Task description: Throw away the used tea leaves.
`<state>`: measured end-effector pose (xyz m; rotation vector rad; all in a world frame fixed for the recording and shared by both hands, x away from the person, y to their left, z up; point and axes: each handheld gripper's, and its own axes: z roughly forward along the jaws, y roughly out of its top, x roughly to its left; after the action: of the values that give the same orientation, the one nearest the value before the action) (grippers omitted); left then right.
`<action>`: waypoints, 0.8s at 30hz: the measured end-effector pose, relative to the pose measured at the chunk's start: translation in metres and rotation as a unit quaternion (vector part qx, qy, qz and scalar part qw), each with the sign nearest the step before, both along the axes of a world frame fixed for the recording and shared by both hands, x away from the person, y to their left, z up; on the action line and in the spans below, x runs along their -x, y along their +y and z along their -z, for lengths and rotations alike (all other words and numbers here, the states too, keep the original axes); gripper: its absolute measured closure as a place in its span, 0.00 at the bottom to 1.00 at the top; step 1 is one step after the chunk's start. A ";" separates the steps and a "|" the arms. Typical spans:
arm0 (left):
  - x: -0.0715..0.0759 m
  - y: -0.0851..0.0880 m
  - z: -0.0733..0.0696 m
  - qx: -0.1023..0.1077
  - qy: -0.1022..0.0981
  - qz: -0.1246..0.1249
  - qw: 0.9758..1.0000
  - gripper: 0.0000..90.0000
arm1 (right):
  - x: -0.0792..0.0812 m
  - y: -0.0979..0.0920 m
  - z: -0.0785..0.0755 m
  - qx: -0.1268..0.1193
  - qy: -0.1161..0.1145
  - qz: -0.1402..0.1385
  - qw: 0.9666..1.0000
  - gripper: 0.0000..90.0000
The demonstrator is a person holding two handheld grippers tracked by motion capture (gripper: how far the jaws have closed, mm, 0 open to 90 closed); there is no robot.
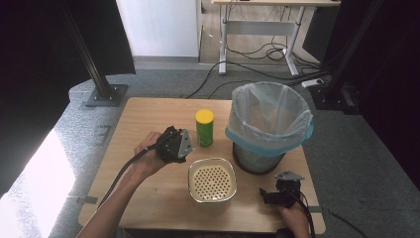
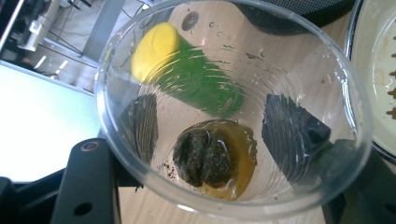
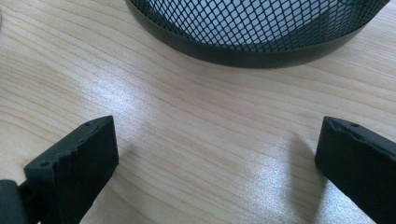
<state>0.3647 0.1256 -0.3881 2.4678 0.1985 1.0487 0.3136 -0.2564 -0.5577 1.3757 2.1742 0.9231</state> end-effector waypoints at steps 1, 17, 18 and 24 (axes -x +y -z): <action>0.001 -0.002 0.001 -0.008 -0.006 0.002 1.000 0.40 | 0.000 0.000 0.000 0.000 -0.001 0.001 1.000 0.00; 0.019 -0.021 0.012 -0.091 -0.106 0.036 0.990 0.41 | 0.000 0.000 0.000 -0.001 0.000 0.001 1.000 0.00; 0.021 -0.022 0.013 -0.095 -0.113 0.039 0.988 0.41 | 0.000 0.000 0.000 -0.001 -0.001 0.001 1.000 0.00; 0.029 -0.027 0.019 -0.119 -0.160 0.054 0.978 0.41 | 0.000 0.000 0.000 -0.001 -0.001 0.001 1.000 0.00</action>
<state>0.3355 0.0988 -0.4066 2.4341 -0.1717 1.4734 0.3136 -0.2562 -0.5579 1.3765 2.1718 0.9252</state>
